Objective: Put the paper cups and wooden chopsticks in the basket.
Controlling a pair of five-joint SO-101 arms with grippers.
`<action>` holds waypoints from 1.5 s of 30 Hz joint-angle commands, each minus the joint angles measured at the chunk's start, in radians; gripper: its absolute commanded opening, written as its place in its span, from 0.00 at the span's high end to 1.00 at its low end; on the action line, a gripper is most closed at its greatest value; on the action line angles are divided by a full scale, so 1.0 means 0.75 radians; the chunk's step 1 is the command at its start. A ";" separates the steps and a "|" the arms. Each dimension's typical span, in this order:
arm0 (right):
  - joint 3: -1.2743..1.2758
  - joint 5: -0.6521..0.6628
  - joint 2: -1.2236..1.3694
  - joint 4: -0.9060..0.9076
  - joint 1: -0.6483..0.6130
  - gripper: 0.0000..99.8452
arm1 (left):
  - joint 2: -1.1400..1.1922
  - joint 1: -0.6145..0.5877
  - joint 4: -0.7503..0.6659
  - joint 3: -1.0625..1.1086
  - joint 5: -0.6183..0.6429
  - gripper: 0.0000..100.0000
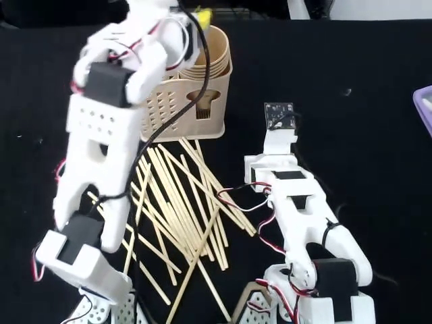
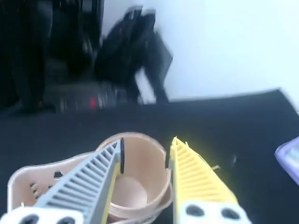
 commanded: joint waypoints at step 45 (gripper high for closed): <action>-0.021 0.286 -0.111 0.258 -0.293 0.86 | -1.831 -0.805 -0.649 2.988 -0.264 0.81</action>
